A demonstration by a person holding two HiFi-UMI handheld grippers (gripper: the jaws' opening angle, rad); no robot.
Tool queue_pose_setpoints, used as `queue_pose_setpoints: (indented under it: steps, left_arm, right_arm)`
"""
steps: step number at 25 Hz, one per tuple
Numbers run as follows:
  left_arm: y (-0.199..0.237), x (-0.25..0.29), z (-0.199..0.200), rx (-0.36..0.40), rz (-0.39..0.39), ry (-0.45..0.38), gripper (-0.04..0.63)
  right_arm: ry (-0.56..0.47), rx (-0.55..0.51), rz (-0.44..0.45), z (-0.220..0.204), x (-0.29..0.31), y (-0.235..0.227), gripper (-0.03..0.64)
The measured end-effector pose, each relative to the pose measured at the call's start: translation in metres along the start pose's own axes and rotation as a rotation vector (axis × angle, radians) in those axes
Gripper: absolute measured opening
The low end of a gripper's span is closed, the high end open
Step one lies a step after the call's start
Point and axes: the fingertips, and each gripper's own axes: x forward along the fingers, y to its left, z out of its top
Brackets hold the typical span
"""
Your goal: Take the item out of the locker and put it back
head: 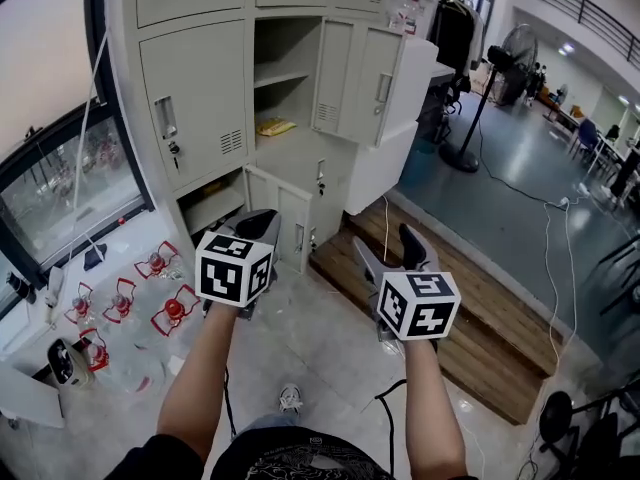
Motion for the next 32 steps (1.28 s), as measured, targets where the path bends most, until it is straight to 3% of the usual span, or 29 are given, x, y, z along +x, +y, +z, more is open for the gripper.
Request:
queue_pose_setpoints:
  steps: [15, 32]
  left_arm:
    - [0.121, 0.092, 0.026, -0.026, 0.054, 0.014, 0.003]
    - [0.169, 0.145, 0.031, -0.015, 0.066, 0.031, 0.003]
  right_arm:
    - [0.017, -0.020, 0.043, 0.037, 0.153, -0.004, 0.379]
    - [0.023, -0.014, 0.072, 0.040, 0.231, -0.011, 0.373]
